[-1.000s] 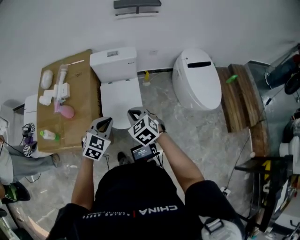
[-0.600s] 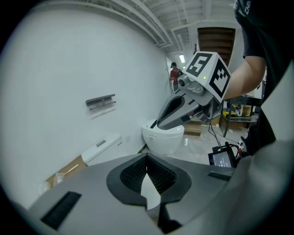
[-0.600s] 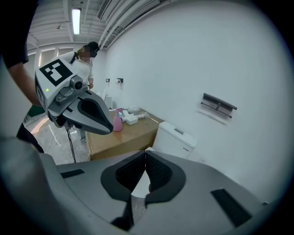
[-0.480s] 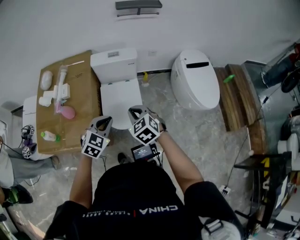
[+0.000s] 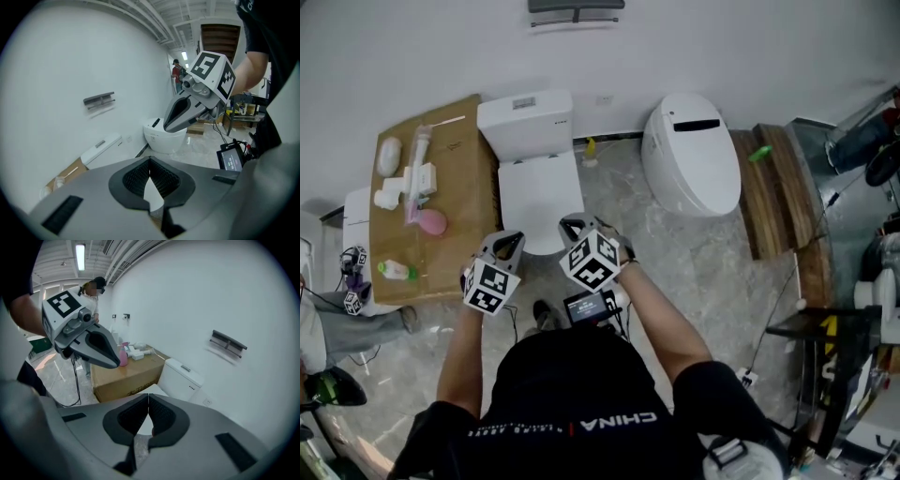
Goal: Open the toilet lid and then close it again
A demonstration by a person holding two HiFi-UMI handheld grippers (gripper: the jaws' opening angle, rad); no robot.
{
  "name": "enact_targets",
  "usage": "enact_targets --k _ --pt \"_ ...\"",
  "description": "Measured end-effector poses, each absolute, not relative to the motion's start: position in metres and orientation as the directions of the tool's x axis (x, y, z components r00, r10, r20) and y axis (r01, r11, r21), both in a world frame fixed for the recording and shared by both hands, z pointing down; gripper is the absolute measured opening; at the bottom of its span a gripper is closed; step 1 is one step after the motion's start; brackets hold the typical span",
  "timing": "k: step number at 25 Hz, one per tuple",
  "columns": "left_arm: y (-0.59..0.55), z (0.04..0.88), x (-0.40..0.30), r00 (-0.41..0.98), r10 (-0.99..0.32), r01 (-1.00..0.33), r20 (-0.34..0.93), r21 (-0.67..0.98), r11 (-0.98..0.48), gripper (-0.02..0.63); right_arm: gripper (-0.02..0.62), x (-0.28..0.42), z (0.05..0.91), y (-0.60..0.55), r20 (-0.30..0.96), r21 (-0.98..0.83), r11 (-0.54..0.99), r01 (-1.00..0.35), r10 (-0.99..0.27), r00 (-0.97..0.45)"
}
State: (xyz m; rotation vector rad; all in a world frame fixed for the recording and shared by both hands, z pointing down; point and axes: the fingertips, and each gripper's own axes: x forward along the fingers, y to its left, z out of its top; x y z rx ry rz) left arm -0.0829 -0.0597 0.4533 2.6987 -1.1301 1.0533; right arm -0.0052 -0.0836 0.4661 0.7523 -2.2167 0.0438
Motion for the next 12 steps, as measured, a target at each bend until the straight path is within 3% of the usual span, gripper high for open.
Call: enact_targets --k 6,12 --pt "-0.059 0.492 -0.075 0.566 -0.521 -0.615 0.639 -0.094 -0.783 0.009 0.014 -0.008 0.515 -0.078 0.740 0.189 0.891 -0.413 -0.406 -0.537" --pt "-0.063 0.556 -0.065 0.550 -0.487 -0.578 0.679 -0.111 -0.808 0.011 0.015 -0.014 0.586 -0.076 0.777 0.147 0.930 -0.337 -0.319 -0.542"
